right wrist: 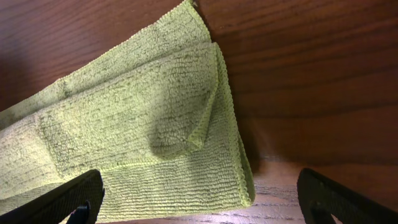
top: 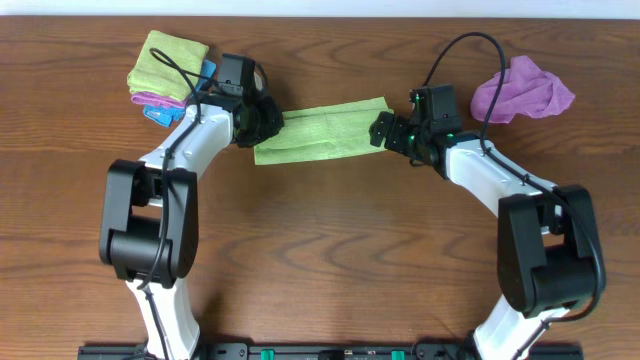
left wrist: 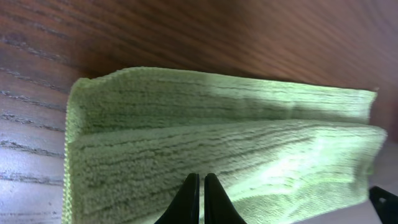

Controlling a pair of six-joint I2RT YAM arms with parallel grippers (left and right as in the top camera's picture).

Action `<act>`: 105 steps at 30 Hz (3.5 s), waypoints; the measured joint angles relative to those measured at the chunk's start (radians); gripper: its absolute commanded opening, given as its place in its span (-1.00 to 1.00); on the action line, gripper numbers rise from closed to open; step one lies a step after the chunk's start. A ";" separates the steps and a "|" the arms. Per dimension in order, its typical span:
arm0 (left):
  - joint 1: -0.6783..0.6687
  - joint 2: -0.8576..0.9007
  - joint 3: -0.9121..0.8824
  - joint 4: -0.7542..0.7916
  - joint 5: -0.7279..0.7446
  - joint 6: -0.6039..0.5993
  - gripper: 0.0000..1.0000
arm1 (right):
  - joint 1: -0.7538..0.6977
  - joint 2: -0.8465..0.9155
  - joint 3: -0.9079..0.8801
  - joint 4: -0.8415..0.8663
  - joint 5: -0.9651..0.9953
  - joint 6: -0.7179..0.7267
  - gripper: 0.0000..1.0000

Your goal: Fold the cloth

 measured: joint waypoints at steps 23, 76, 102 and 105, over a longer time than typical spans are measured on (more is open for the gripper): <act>-0.006 0.078 0.002 0.011 -0.044 0.008 -0.88 | 0.000 0.074 0.004 0.117 -0.069 0.066 0.71; -0.066 0.080 0.115 0.068 0.083 -0.112 -0.88 | 0.187 -0.076 0.014 0.284 0.047 -0.041 -0.98; -0.031 0.111 0.117 0.021 0.025 -0.126 -0.88 | 0.352 -0.076 0.049 0.277 0.058 -0.132 -0.97; 0.019 0.037 0.117 -0.024 0.025 -0.092 -0.88 | 0.352 -0.075 0.049 0.278 0.063 -0.141 -0.98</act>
